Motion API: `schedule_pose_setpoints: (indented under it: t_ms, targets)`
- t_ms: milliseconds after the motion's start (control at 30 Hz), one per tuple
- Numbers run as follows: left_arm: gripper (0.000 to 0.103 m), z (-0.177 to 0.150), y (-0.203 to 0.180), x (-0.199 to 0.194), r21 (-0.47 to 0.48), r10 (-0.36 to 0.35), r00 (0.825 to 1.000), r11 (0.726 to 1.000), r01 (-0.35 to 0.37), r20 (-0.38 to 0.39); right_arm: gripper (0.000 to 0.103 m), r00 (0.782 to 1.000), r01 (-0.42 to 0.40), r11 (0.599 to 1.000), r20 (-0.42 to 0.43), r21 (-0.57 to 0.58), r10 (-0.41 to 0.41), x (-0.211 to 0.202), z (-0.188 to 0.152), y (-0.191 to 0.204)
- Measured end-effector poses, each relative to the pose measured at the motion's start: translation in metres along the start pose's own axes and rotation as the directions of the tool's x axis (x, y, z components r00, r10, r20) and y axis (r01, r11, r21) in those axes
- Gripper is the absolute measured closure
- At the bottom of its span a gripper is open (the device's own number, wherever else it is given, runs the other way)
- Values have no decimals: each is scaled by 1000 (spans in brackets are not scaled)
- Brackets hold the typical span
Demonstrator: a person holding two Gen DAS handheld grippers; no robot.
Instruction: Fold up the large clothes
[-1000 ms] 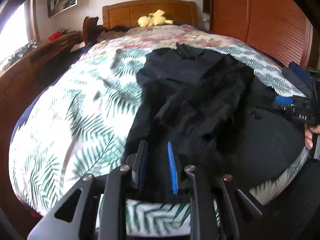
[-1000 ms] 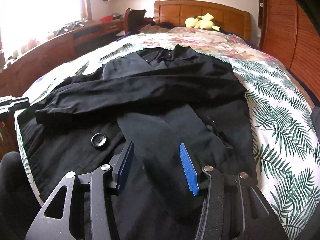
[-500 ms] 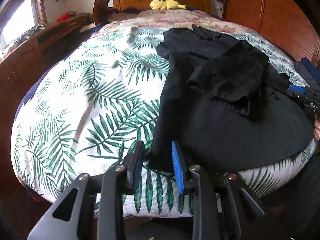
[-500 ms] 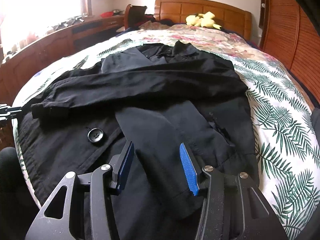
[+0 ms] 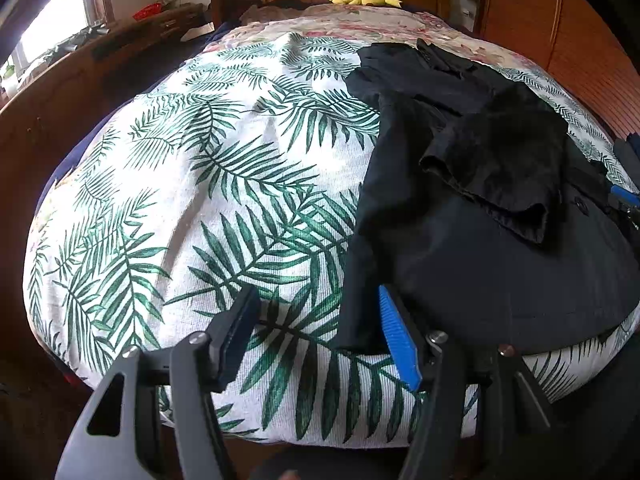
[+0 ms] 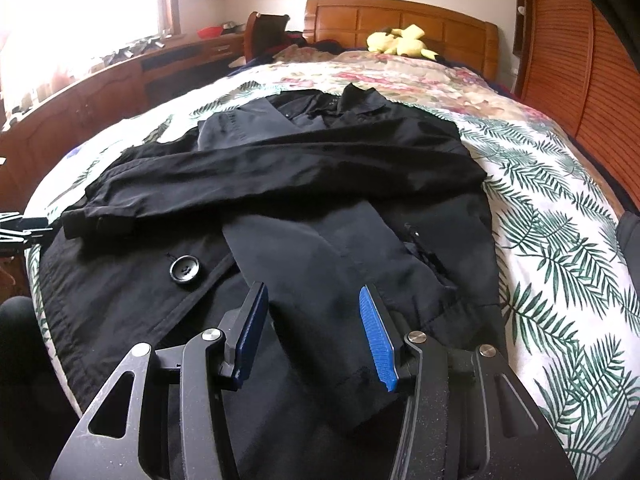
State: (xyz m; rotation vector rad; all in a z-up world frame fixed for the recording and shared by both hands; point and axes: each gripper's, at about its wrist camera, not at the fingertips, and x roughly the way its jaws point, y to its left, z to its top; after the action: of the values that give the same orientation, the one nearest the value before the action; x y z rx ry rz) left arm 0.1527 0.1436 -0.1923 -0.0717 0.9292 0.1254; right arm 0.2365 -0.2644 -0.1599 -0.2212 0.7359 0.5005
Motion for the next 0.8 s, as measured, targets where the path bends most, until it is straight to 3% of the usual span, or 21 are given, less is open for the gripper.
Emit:
schedule_pose_setpoints:
  t_ms: [300, 533, 633, 800]
  targets:
    - [42, -2, -3, -8, 24, -9, 1000, 1000, 9, 27, 55, 999, 33, 999, 29, 20, -33, -41, -7, -27]
    - [42, -7, -14, -22, 61, -120, 992, 991, 118, 34, 55, 993, 108, 992, -65, 64, -104, -73, -50, -67]
    - [42, -10, -25, -26, 100, -136, 990, 986, 132, 35, 55, 986, 137, 987, -106, 87, -128, -81, -68, -78]
    - [42, -12, -25, -26, 96, -146, 989, 985, 142, 37, 54, 984, 102, 984, -160, 146, -78, -87, -93, -81]
